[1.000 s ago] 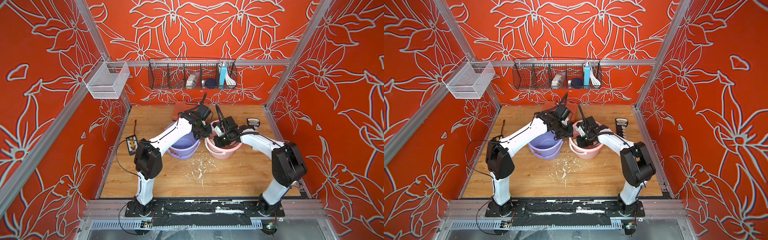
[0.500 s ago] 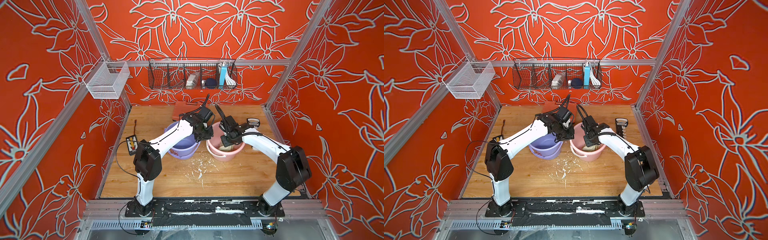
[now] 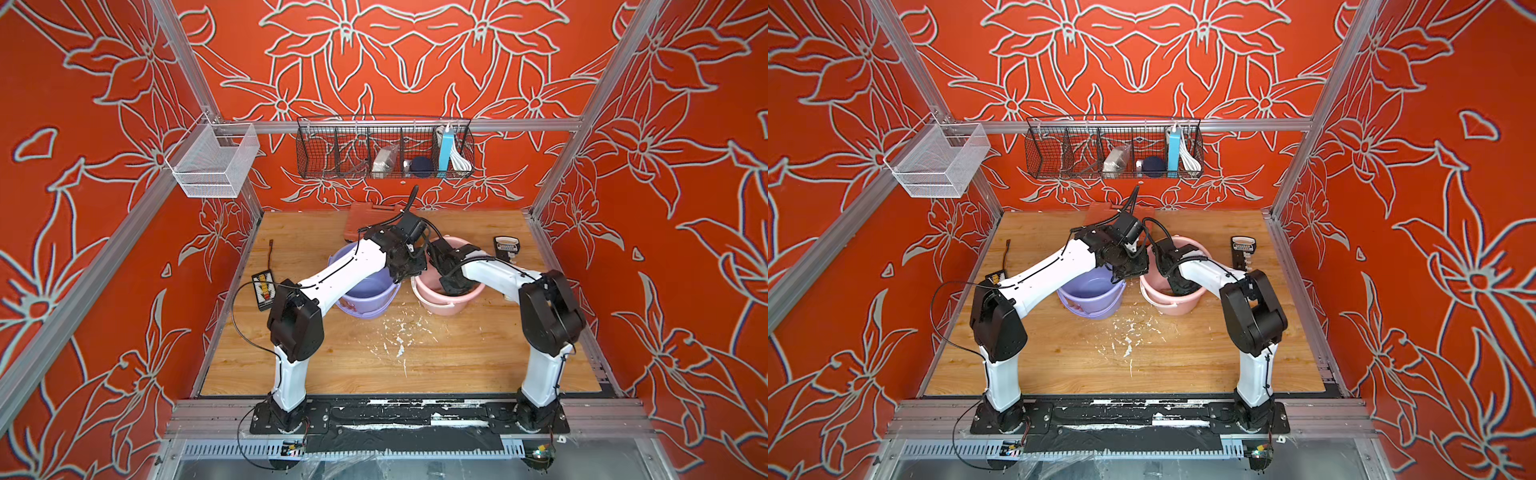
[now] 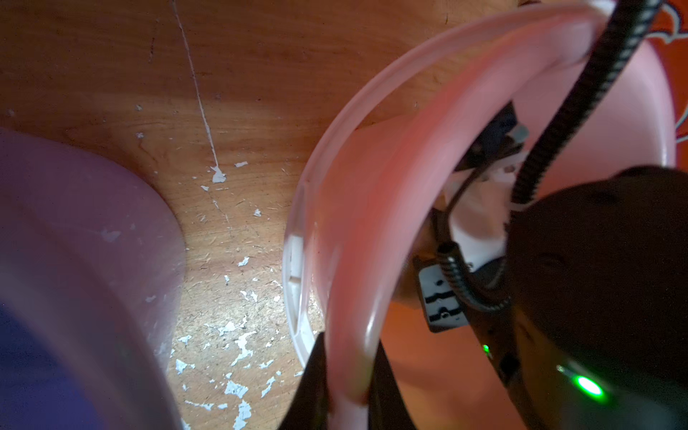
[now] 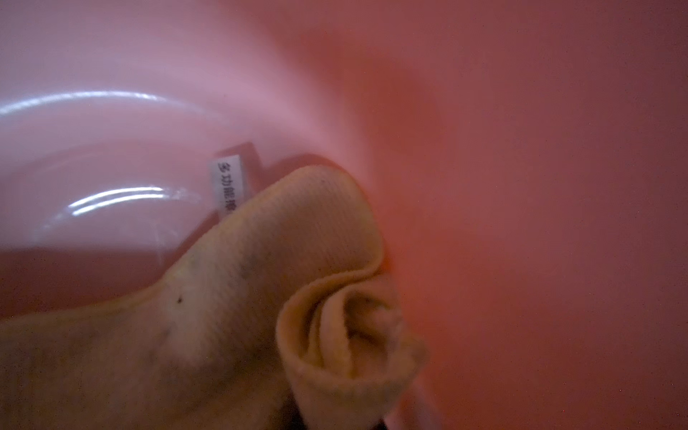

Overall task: Wipe the inside of the bucket with a cloth
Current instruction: Wipe the dirt from the inside of the bucket.

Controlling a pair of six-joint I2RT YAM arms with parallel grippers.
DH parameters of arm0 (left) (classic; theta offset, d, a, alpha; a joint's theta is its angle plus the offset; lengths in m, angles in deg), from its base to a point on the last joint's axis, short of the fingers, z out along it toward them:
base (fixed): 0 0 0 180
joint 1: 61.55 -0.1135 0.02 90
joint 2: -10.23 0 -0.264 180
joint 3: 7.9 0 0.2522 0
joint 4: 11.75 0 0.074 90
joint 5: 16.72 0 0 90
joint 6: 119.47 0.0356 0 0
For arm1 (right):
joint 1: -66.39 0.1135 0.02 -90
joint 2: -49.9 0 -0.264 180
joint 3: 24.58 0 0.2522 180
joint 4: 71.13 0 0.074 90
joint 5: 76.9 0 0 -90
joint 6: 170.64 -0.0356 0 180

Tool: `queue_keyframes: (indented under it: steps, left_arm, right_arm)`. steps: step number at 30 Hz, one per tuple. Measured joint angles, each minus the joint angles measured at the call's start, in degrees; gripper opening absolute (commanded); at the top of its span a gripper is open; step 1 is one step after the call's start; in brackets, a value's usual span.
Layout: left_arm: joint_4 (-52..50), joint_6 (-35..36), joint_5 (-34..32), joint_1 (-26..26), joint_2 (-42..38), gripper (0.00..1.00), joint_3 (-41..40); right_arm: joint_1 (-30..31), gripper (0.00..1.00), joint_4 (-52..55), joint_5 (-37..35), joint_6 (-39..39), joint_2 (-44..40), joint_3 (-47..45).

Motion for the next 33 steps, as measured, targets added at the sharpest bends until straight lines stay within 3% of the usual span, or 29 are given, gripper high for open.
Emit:
queue_keyframes:
  steps: [3, 8, 16, 22, 27, 33]
  left_arm:
    - [0.33, -0.70, -0.44, 0.00, 0.00, 0.00, -0.24]
    - [0.61, -1.79, -0.94, -0.15, 0.00, 0.00, -0.37]
    - [-1.01, -1.97, -1.95, -0.33, -0.22, 0.00, -0.37]
    - [-2.80, -0.70, -2.84, -0.42, -0.81, 0.00, -0.37]
    - [-4.07, 0.59, -2.84, -0.44, -1.09, 0.00, -0.37]
    - [-3.85, 0.72, -2.86, -0.50, -1.20, 0.00, -0.48]
  right_arm:
    - [0.07, 0.00, 0.09, 1.42, -1.22, 1.55, 0.61]
    - [-0.39, 0.00, -1.20, 9.97, -2.43, 2.91, 1.09]
    - [-1.68, 0.00, -9.31, 40.30, -0.48, -0.57, -1.86]
    - [-2.43, 0.00, -10.38, 54.86, 4.76, -3.41, -3.21]
    - [-2.62, 0.00, -10.21, 57.88, 6.47, -4.94, -3.32]
    - [-2.25, 0.00, -12.31, 51.52, 4.76, -4.96, -3.43]
